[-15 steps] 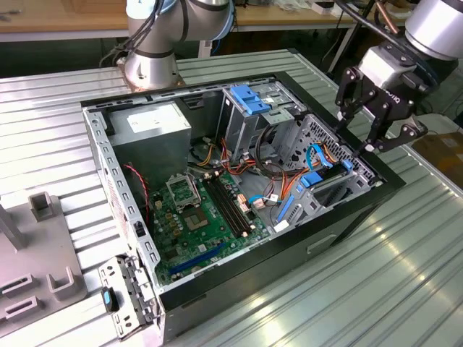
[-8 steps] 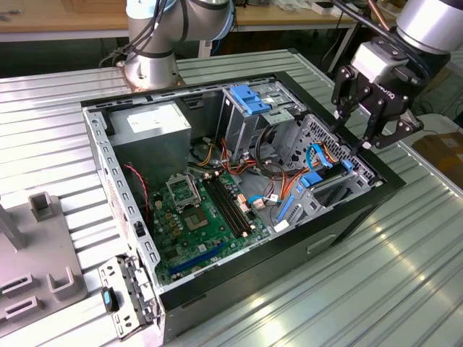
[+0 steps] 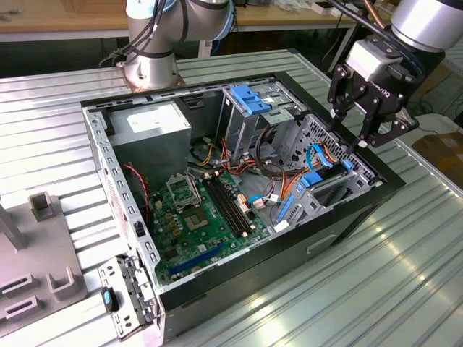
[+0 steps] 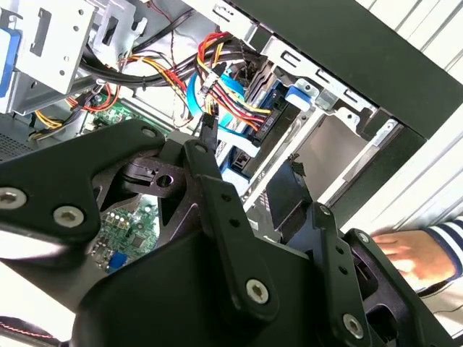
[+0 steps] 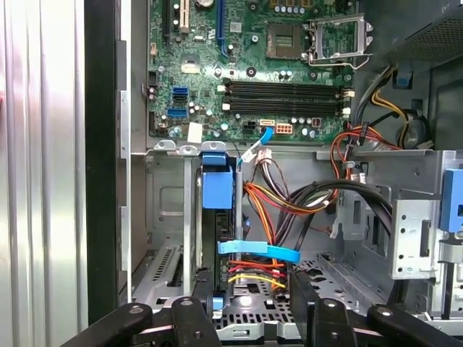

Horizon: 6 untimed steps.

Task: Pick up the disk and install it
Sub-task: 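Insert the second disk wire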

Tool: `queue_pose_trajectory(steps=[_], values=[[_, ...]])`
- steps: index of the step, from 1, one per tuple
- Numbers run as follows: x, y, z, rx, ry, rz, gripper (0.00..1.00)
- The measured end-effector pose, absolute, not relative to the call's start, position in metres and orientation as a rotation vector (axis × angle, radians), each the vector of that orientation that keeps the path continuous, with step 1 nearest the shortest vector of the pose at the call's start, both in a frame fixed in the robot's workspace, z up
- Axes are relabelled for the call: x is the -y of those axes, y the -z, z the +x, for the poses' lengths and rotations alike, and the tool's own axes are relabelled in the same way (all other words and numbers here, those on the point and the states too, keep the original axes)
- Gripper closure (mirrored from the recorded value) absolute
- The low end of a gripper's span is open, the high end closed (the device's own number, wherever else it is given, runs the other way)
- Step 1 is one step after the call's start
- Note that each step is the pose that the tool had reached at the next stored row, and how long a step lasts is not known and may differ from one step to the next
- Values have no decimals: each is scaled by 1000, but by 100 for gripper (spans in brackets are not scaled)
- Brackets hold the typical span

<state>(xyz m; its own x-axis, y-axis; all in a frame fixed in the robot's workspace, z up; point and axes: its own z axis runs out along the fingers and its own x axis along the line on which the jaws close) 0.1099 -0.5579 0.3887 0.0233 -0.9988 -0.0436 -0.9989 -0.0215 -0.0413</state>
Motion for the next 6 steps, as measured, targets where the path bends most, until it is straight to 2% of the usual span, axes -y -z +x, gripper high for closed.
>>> queue_pose_trajectory(steps=[6], values=[[558, -389, 109, -2155, -4, -2203, 45]])
